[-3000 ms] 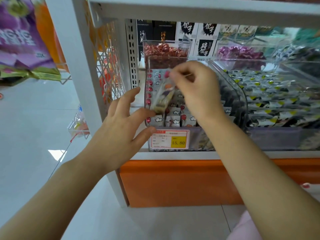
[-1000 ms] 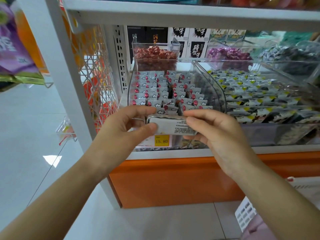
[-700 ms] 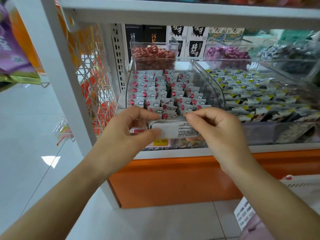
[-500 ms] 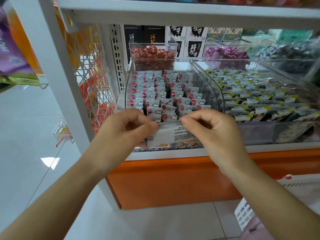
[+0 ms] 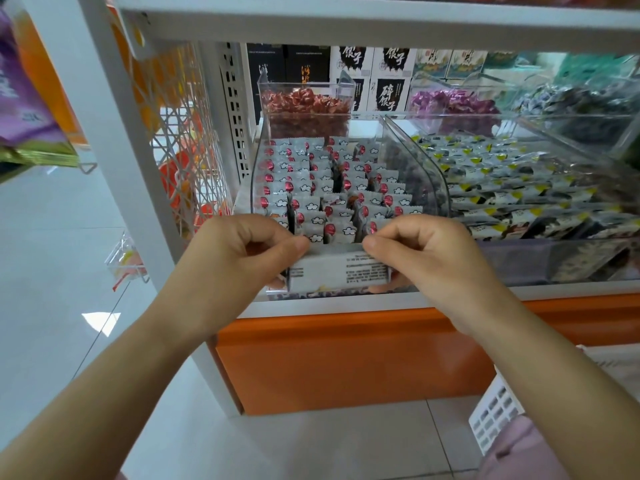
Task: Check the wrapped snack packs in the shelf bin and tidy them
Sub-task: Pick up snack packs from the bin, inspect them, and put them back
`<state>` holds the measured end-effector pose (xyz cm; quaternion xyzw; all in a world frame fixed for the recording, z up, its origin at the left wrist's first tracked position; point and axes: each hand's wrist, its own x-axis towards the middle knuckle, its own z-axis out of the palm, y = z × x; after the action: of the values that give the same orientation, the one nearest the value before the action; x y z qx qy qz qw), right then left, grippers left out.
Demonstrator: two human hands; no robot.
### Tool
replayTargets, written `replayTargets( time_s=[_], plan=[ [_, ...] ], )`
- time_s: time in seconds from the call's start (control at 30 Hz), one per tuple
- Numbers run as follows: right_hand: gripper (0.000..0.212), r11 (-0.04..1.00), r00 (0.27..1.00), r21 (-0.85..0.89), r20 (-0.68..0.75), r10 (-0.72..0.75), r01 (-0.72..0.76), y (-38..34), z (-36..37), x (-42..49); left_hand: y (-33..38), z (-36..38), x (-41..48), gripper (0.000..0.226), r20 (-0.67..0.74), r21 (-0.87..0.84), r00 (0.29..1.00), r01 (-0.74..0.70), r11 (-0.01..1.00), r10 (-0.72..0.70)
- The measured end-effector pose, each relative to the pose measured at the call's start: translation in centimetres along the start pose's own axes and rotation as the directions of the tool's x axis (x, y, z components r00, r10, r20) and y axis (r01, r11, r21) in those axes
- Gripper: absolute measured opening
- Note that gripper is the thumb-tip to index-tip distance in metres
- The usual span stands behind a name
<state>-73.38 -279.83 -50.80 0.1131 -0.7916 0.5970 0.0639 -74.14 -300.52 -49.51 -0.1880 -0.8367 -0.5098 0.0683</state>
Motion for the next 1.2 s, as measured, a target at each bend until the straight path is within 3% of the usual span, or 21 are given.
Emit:
replayTargets(
  time_s=[0.07,0.23,0.43,0.57,0.63,0.7,0.8,0.97,1.07,1.2],
  plan=[
    [0.017,0.999,0.998,-0.036,-0.053,0.017,-0.019,0.3,-0.1,0.1,-0.2,0.1,0.0,0.019,0.068,-0.052,0.997,0.027,0.998,-0.023],
    [0.023,0.996,0.987,-0.056,-0.148,0.059,-0.068,0.7,-0.3,0.1,-0.5,0.4,-0.2,0.046,0.146,-0.023,0.988,0.045,0.999,-0.041],
    [0.038,0.964,0.997,0.258,0.058,0.053,-0.066,0.3,-0.3,0.3,-0.4,-0.1,0.3,0.028,-0.083,-0.082,0.997,-0.011,0.997,0.005],
    [0.039,0.941,0.995,0.337,-0.091,0.05,-0.017,0.4,-0.1,0.8,-0.9,-0.5,0.8,0.054,-0.209,0.245,0.97,-0.072,0.967,0.125],
    [0.034,0.935,0.981,0.354,-0.181,0.064,0.005,0.4,-0.3,1.4,-1.7,-1.0,1.3,0.057,-0.196,0.526,0.959,-0.074,0.847,0.205],
    [0.022,0.941,0.974,0.337,-0.223,0.048,0.031,0.2,-0.2,2.3,-2.4,-1.1,1.7,0.051,-0.114,0.711,0.974,-0.057,0.701,0.195],
    [0.021,0.972,0.962,0.221,-0.272,-0.013,0.076,-0.5,0.5,3.7,-3.2,-0.8,1.8,0.047,-0.032,0.771,0.988,-0.073,0.632,0.154],
    [0.023,0.98,0.965,-0.117,-0.193,-0.179,0.159,-1.9,2.0,6.3,-3.5,-1.0,1.8,0.028,-0.043,0.69,0.979,-0.114,0.715,0.198],
    [0.03,0.92,0.973,-0.345,-0.062,-0.222,0.188,-2.4,2.9,7.9,-3.5,-1.3,1.5,0.025,-0.053,0.644,0.979,-0.118,0.756,0.198],
    [0.039,0.76,0.958,-0.598,0.047,-0.283,0.254,-2.0,5.2,9.5,-3.4,-1.9,1.2,0.02,-0.066,0.59,0.974,-0.138,0.796,0.218]
  ],
)
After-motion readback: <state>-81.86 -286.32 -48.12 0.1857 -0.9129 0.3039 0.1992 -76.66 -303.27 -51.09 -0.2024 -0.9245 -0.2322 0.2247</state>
